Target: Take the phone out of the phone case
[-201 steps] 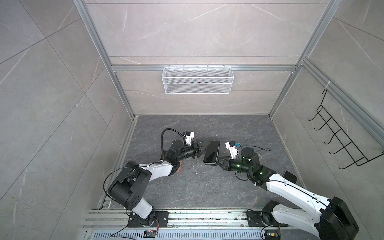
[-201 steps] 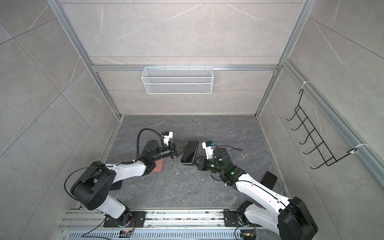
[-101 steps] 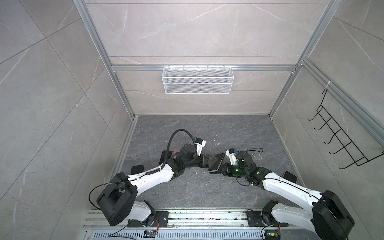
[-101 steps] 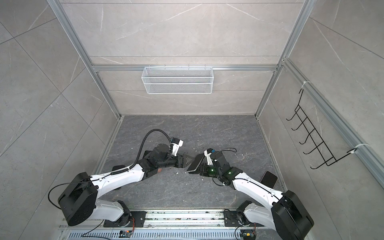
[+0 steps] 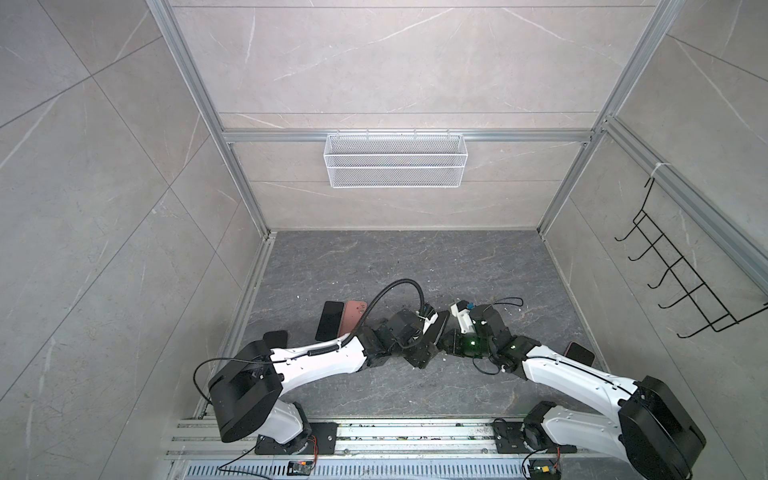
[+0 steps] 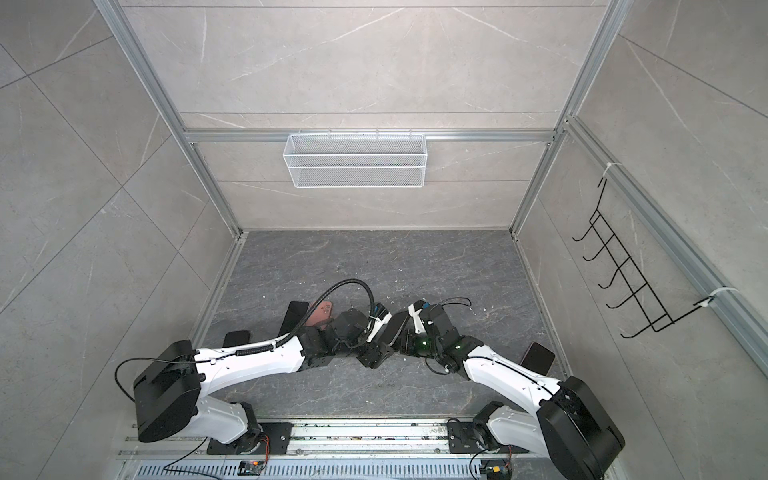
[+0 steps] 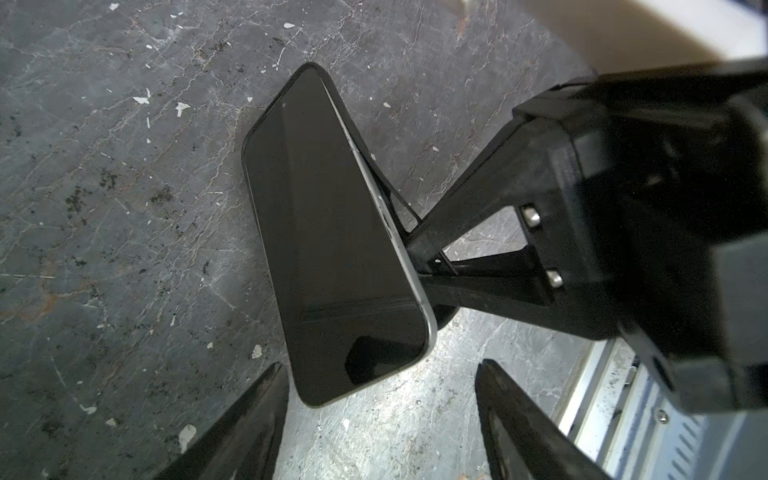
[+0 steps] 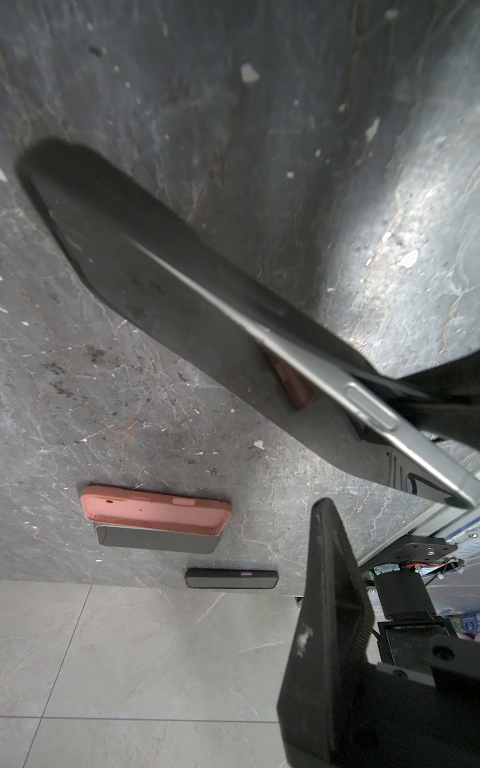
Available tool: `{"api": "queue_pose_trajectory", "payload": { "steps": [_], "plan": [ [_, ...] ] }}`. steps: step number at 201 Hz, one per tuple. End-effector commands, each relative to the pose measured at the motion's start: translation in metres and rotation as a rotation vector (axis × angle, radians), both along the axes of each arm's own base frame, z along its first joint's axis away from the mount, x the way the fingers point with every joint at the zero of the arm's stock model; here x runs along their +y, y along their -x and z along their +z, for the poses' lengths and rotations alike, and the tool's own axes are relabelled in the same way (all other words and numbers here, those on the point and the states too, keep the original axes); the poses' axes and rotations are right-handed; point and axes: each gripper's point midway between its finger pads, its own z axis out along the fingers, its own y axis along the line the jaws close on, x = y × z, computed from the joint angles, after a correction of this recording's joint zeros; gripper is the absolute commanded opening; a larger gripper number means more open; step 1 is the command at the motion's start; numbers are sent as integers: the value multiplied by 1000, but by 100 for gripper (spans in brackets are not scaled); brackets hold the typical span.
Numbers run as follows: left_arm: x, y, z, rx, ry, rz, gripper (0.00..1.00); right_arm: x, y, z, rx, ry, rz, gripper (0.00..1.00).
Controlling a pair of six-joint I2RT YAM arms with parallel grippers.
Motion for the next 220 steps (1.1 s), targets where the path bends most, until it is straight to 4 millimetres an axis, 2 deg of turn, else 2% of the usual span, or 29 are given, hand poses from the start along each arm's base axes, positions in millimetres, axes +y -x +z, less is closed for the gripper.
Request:
{"api": "queue_pose_trajectory", "payload": {
  "steps": [1, 37, 79, 107, 121, 153, 186, 220],
  "plan": [
    [0, -13, 0, -104, -87, 4, 70, 9, -4, 10, -38, -58, 23, 0],
    [-4, -20, -10, -210, -191, 19, 61, 12, 0, 5, -20, -78, 35, 0],
    [-14, -13, -10, -302, -224, -1, 28, 12, 7, -1, 4, -88, 49, 0],
    [-9, -13, -4, -364, -230, 29, 10, 9, 12, -1, 11, -83, 51, 0],
    [-4, -15, 2, -392, -225, 54, 6, 5, 16, -3, 21, -68, 50, 0],
    [23, -24, 25, -495, -238, 165, 2, -7, 20, -13, 42, 2, 29, 0],
    [60, -30, 52, -587, -272, 273, 0, -19, 20, -27, 63, 76, -11, 0],
    [96, -30, 53, -612, -379, 342, 0, -23, 15, -34, 67, 109, -35, 0]
  ]
}}
